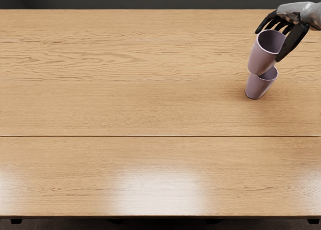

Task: Pick up cup and place in cup with right hand

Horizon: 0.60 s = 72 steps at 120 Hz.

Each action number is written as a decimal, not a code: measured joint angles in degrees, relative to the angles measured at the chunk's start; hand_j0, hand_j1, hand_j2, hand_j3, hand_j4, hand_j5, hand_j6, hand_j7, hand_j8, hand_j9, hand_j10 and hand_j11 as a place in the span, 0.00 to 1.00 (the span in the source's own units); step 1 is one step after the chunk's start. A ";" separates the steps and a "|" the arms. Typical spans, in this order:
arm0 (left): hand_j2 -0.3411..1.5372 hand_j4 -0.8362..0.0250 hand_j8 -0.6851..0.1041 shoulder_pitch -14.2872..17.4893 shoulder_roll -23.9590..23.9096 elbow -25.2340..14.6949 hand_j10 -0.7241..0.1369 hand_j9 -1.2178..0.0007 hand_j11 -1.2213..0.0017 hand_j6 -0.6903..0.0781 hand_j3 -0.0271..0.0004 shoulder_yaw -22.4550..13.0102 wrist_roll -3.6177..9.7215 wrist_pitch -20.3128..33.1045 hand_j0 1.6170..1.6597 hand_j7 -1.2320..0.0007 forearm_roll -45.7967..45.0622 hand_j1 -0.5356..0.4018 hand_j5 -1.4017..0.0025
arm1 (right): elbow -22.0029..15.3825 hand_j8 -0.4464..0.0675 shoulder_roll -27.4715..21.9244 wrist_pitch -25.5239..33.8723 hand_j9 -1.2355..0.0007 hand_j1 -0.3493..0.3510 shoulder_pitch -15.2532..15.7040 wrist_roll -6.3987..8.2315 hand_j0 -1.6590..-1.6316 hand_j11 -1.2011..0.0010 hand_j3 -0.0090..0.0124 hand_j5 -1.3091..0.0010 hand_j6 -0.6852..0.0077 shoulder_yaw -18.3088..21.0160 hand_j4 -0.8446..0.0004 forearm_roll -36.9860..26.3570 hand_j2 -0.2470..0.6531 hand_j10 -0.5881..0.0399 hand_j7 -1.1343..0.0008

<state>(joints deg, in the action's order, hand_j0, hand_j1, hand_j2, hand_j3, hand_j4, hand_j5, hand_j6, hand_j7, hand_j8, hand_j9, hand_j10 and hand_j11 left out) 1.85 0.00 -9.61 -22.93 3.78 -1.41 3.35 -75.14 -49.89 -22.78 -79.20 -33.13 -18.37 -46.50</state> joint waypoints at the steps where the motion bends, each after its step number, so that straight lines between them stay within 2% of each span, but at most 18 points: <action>1: 0.18 0.97 0.87 0.00 0.00 0.00 0.84 1.00 1.00 0.90 0.99 0.00 0.00 0.00 0.96 1.00 0.00 0.94 1.00 | 0.03 0.22 -0.08 0.00 0.55 0.64 0.00 0.00 0.04 0.54 0.42 0.58 0.49 0.01 0.52 0.00 0.34 0.29 0.52; 11: 0.18 0.97 0.87 0.00 0.00 0.00 0.84 1.00 1.00 0.90 0.98 0.00 0.00 0.00 0.96 1.00 0.02 0.94 1.00 | 0.46 0.22 -0.84 -0.01 0.56 0.65 0.07 0.00 0.04 0.54 0.42 0.58 0.49 0.10 0.52 0.00 0.34 0.29 0.52; 21: 0.18 0.97 0.87 0.00 0.00 -0.01 0.84 1.00 1.00 0.90 0.98 0.00 0.00 0.00 0.96 1.00 0.02 0.94 1.00 | 1.02 0.21 -1.24 -0.02 0.55 0.64 0.09 0.00 0.03 0.54 0.46 0.58 0.49 0.19 0.52 -0.01 0.34 0.29 0.52; 45: 0.18 0.97 0.87 0.00 0.00 0.00 0.84 1.00 1.00 0.90 0.98 0.00 0.00 0.00 0.96 1.00 0.01 0.94 1.00 | 2.35 0.22 -1.27 0.06 0.55 0.64 0.36 0.06 0.03 0.54 0.45 0.58 0.49 0.52 0.52 -0.03 0.34 0.30 0.52; 72: 0.18 0.97 0.87 0.00 0.00 -0.01 0.84 1.00 1.00 0.90 0.98 0.01 0.00 0.00 0.96 1.00 0.01 0.94 1.00 | 6.70 0.23 0.81 0.14 0.55 0.64 0.44 0.16 0.03 0.54 0.45 0.58 0.50 0.77 0.52 -0.16 0.34 0.29 0.52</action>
<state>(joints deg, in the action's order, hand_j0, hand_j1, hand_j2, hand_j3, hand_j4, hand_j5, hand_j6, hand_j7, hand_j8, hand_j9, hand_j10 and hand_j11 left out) 1.85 0.00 -9.62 -22.92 3.78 -1.41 3.36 -68.44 -49.08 -22.65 -78.76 -32.97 -17.60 -46.65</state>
